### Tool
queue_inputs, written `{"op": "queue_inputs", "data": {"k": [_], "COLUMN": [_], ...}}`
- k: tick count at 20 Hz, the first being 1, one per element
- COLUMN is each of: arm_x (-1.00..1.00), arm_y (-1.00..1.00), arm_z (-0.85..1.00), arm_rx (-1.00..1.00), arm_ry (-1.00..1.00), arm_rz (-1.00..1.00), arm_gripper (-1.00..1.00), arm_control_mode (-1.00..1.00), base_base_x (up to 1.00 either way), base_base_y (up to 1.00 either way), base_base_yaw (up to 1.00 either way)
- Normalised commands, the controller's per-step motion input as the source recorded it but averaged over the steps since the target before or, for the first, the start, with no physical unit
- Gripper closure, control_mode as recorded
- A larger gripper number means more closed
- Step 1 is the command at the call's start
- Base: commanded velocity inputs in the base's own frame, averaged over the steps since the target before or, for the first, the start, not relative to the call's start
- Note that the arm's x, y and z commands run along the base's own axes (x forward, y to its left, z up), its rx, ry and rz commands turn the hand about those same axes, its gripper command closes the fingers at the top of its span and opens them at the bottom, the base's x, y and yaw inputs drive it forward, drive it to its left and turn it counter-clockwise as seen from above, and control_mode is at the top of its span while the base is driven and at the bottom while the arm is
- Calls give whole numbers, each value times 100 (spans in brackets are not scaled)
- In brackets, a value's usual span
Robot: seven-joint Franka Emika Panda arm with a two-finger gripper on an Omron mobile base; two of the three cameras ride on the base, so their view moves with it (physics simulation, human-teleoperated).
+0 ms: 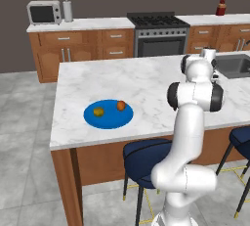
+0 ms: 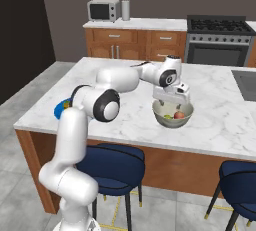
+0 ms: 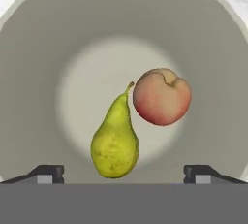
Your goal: Take the fruits from the plate on the dining counter and place two fruits in each bowl.
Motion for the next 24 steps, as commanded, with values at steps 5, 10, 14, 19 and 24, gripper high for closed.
{"op": "queue_inputs", "data": {"k": [5,10,14,19,24], "arm_x": [-49,-60,-38,-22,-1], "arm_y": [75,65,66,55,77], "arm_z": [60,40,21,3,3], "arm_rx": [0,0,0,0,0], "arm_ry": [0,0,0,0,0], "arm_rz": [0,0,0,0,0], "arm_gripper": [-100,-100,-100,-100,-100], "arm_control_mode": [-100,-100,-100,-100,-100], "base_base_x": [0,0,0,0,0], "base_base_y": [0,0,0,0,0], "base_base_yaw": [0,0,0,0,0]}}
